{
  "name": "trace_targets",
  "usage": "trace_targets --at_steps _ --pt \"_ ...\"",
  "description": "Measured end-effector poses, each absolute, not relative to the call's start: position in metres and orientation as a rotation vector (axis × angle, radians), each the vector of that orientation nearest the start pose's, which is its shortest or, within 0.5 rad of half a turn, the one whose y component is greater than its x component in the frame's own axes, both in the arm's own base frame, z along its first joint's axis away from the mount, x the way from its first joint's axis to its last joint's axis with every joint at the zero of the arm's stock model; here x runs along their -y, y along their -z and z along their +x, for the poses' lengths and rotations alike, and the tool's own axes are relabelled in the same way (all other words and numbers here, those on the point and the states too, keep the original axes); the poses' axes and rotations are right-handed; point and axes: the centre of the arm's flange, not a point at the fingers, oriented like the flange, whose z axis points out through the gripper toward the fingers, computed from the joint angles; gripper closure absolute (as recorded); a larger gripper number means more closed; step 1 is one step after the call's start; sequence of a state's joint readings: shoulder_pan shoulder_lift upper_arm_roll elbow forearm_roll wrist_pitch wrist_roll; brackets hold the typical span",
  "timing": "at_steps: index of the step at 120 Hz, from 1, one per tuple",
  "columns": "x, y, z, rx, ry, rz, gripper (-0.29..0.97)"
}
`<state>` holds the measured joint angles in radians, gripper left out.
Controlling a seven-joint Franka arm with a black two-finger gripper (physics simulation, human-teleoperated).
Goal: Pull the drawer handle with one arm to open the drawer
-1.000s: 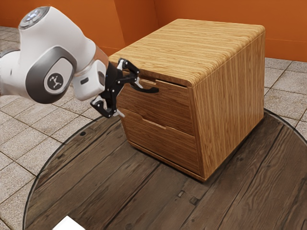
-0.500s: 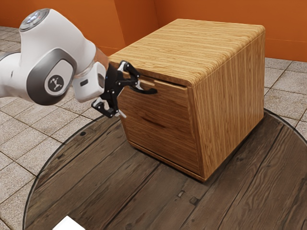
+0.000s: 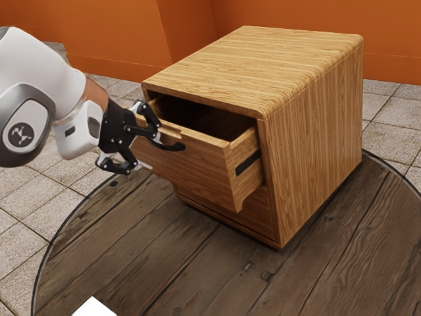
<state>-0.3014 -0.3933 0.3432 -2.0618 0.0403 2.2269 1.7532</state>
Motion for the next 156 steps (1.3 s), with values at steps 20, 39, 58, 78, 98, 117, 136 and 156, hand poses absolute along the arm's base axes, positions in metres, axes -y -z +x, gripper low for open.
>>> trace_targets --at_steps 20,39,58,78,98,117,136,156 --pt "-0.057 -0.641 0.461 -2.049 0.567 -1.791 0.45" --pt "-0.059 -0.643 0.442 -2.039 0.584 -1.785 0.53" --pt "-0.060 -0.645 0.420 -2.020 0.585 -1.778 0.65" --pt "-0.060 -0.643 0.413 -2.017 0.582 -1.779 0.59" --pt "-0.061 -0.641 0.407 -2.019 0.578 -1.777 0.58" --pt "-0.060 -0.641 0.393 -2.010 0.571 -1.777 0.59" --pt "-0.062 -0.635 0.384 -2.012 0.558 -1.787 0.37" --pt "-0.061 -0.636 0.371 -2.007 0.531 -1.777 0.39"
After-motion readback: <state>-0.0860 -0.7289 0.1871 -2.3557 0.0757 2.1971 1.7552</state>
